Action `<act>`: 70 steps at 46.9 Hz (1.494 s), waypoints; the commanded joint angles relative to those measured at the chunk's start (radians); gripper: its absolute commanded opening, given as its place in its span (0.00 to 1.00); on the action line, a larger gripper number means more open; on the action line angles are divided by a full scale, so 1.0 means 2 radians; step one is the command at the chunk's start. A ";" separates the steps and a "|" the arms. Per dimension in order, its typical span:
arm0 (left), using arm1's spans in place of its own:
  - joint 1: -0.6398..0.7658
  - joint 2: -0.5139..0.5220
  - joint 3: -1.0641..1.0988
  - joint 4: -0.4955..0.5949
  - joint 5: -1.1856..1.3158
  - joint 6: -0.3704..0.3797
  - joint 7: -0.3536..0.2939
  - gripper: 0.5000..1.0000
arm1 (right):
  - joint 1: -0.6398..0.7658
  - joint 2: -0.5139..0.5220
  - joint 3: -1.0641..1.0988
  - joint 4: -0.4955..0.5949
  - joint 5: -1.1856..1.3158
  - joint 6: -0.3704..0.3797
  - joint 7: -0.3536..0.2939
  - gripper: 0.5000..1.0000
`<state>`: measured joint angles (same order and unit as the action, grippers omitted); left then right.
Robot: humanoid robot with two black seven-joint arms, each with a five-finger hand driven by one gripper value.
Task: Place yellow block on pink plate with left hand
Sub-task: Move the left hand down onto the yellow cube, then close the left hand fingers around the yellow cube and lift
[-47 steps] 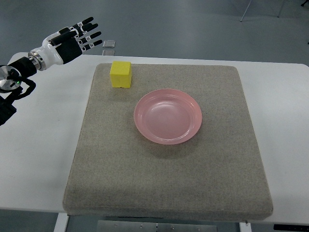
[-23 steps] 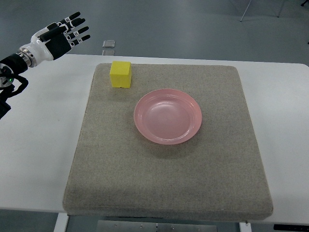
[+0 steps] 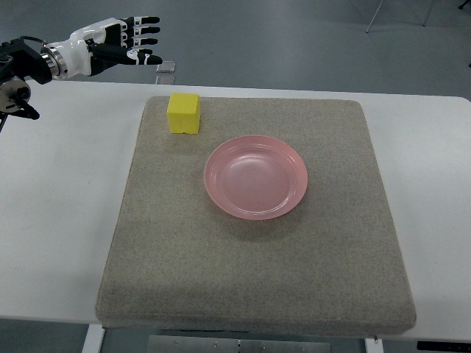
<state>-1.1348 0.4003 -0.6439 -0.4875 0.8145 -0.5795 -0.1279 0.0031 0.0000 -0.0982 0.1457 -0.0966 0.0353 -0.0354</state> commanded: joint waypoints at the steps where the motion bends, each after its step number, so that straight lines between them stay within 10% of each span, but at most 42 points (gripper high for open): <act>1: -0.002 0.000 0.002 -0.020 0.067 0.017 0.000 0.99 | 0.000 0.000 0.000 0.000 0.000 0.000 0.000 0.85; 42: 0.012 -0.053 0.090 -0.059 0.344 0.142 0.007 0.94 | 0.000 0.000 0.000 0.000 0.000 0.000 0.000 0.85; 53: 0.013 -0.064 0.106 -0.057 0.348 0.155 0.012 0.72 | 0.000 0.000 0.000 0.000 0.000 0.000 0.000 0.85; 70: 0.014 -0.073 0.106 -0.040 0.350 0.176 0.012 0.65 | -0.001 0.000 0.000 0.000 0.000 0.000 0.000 0.85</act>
<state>-1.1076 0.2541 -0.4325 -0.5676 1.5140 -0.2271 -0.1042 0.0031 0.0000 -0.0982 0.1457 -0.0966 0.0353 -0.0352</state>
